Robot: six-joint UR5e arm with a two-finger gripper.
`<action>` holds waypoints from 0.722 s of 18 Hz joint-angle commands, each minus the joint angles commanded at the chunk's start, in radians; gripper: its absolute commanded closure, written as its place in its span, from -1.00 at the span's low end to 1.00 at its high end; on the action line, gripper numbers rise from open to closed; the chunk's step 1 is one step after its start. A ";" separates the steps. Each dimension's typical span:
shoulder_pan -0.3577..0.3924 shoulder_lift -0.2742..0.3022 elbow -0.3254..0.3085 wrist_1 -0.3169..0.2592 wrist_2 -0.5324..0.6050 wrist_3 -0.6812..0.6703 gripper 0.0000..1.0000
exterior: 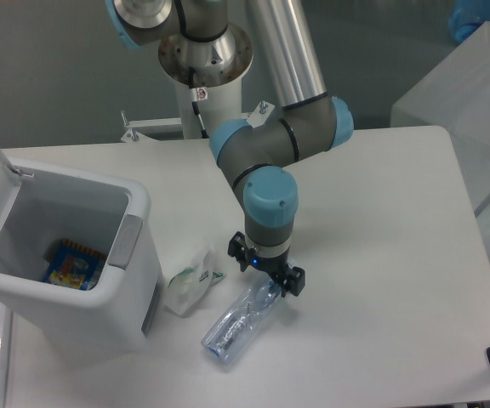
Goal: Place the trash in the trash can
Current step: 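Lower the gripper over the bottle neck and close on it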
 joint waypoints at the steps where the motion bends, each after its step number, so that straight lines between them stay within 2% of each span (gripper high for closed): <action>1: -0.002 -0.003 0.002 0.000 0.002 0.000 -1.00; 5: -0.002 -0.005 0.002 0.000 0.002 0.002 -0.97; 6: -0.002 -0.006 0.002 0.000 0.005 0.002 -0.89; 10: -0.002 -0.005 0.003 0.000 0.005 0.000 -0.26; 11: -0.002 -0.005 0.005 -0.002 0.005 0.000 -0.19; 13: -0.002 -0.003 0.005 -0.002 0.003 0.002 -0.18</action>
